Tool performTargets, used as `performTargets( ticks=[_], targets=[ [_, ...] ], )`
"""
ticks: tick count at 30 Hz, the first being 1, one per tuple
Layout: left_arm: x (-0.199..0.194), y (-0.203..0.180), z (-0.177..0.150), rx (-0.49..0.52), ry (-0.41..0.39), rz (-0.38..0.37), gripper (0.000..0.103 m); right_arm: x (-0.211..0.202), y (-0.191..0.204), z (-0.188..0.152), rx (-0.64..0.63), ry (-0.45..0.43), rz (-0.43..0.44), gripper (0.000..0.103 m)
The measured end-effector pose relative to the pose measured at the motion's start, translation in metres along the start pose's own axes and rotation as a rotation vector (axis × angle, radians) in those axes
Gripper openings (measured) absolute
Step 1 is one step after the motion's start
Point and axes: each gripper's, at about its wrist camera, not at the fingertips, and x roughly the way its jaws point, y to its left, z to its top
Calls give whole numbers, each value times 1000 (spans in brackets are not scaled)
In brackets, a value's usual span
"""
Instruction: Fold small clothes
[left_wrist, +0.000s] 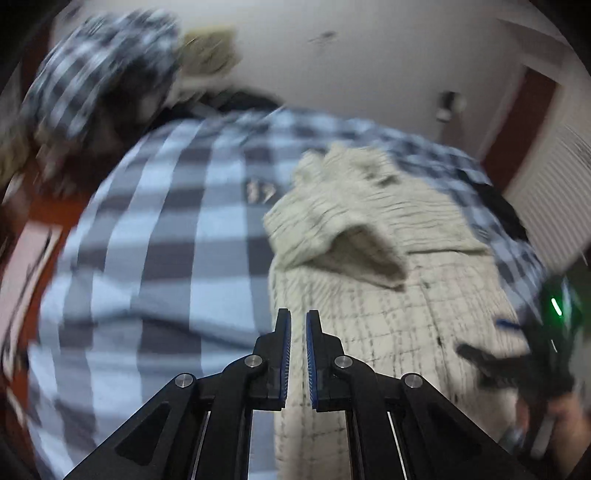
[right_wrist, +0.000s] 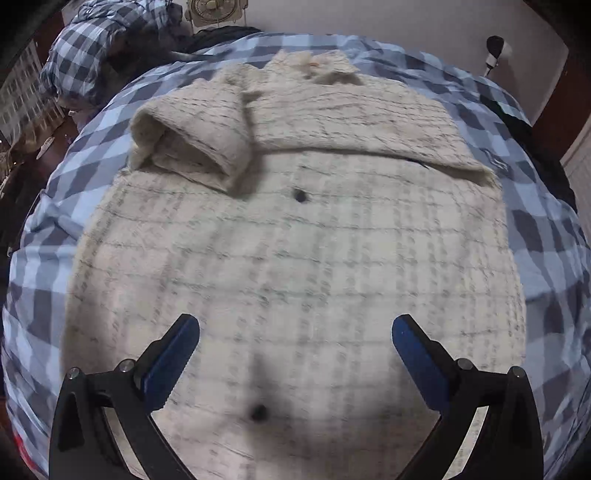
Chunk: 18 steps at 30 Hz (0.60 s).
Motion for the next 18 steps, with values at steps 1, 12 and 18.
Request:
performTargets(
  ticks=[1,12,18],
  targets=[
    [-6,-1,2,33,-8,25,6,-3,15,12,-37,-19,-11,102],
    [-44,37,13,-45,-108,-56,6,26,209,137,-524,-61,-10,102],
    [-41,43,12,-79,-108,-102,6,110,238,153,-556,93,-203,102]
  ],
)
